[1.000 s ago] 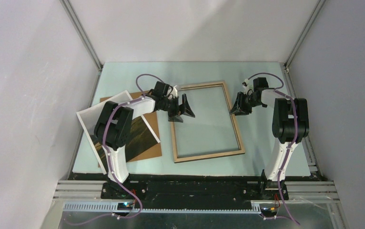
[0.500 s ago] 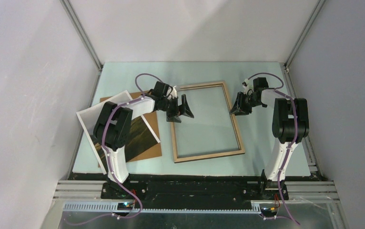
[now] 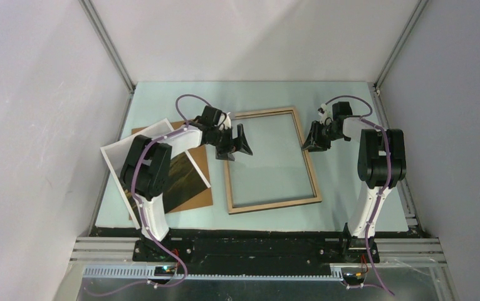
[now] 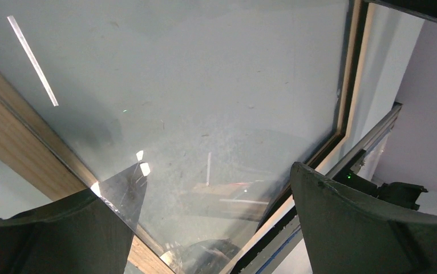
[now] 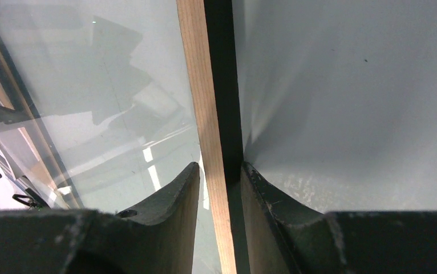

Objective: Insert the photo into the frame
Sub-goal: Place the photo frame item in the photo frame.

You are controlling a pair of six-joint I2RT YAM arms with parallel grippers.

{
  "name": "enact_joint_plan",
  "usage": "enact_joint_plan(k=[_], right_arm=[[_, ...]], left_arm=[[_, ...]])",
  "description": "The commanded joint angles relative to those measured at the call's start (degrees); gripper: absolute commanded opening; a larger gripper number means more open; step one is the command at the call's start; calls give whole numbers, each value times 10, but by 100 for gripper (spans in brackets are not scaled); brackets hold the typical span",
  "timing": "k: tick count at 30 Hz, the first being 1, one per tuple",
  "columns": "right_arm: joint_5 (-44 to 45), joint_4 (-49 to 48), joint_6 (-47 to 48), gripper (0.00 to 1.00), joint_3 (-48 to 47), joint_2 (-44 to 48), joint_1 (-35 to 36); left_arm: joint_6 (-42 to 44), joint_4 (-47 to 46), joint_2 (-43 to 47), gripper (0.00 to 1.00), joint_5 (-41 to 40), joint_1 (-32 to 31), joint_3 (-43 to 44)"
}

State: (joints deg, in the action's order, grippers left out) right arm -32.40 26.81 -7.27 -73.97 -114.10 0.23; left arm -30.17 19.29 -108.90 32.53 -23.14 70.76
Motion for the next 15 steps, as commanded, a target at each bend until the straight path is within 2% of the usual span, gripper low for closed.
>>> enact_joint_plan(k=[1,15], right_arm=[[-4,12,3,37,-18,16,9],[0,14,6,37,-18,19,11]], left_arm=[[23,14,34,100,-22,-5,26],[37,40,34,100,-58,-10,40]])
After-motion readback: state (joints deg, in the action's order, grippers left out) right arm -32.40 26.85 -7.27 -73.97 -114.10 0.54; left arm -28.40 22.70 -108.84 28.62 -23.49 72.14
